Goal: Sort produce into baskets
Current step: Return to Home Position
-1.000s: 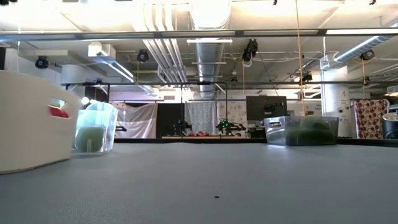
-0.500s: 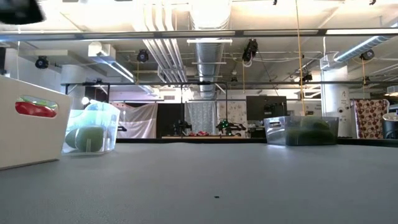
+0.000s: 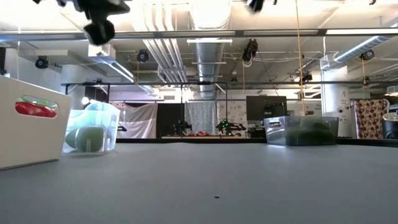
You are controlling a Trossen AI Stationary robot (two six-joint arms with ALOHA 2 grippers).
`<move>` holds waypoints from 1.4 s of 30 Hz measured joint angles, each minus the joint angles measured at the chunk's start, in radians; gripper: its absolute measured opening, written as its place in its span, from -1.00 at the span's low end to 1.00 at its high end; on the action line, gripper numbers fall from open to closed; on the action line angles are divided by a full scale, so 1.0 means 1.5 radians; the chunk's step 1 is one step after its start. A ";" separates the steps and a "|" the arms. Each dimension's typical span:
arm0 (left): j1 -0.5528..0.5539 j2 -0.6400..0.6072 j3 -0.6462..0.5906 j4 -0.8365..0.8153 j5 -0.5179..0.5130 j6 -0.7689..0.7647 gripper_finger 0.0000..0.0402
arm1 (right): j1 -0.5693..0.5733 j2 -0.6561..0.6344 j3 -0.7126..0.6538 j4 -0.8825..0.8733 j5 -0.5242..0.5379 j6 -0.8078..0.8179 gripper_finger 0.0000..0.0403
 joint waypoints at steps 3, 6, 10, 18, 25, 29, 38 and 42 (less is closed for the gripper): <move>0.110 -0.051 -0.032 -0.007 0.065 0.004 -1.00 | 0.001 -0.116 -0.050 0.029 0.083 -0.032 -0.09; 0.189 -0.107 -0.061 -0.007 0.064 0.029 -1.00 | 0.000 -0.219 -0.095 -0.066 0.161 -0.087 -0.25; 0.268 -0.172 -0.099 -0.044 -0.048 0.006 -1.00 | 0.000 -0.330 -0.138 -0.131 0.190 -0.113 -0.38; 0.296 -0.281 -0.163 -0.039 -0.127 0.142 -1.00 | 0.000 -0.479 -0.307 -0.027 0.195 -0.151 -0.46; 0.237 -0.455 -0.233 0.067 -0.069 0.190 -1.00 | 0.000 -0.546 -0.505 0.197 0.134 -0.171 -0.43; 0.184 -0.544 -0.315 0.110 -0.064 0.202 -1.00 | 0.000 -0.569 -0.594 0.309 0.132 -0.230 -0.41; 0.101 -0.539 -0.369 0.205 -0.086 0.250 -1.00 | 0.002 -0.627 -0.797 0.529 0.075 -0.111 -0.42; 0.077 -0.541 -0.401 0.203 -0.076 0.259 -1.00 | 0.003 -0.634 -0.796 0.533 0.057 -0.116 -0.39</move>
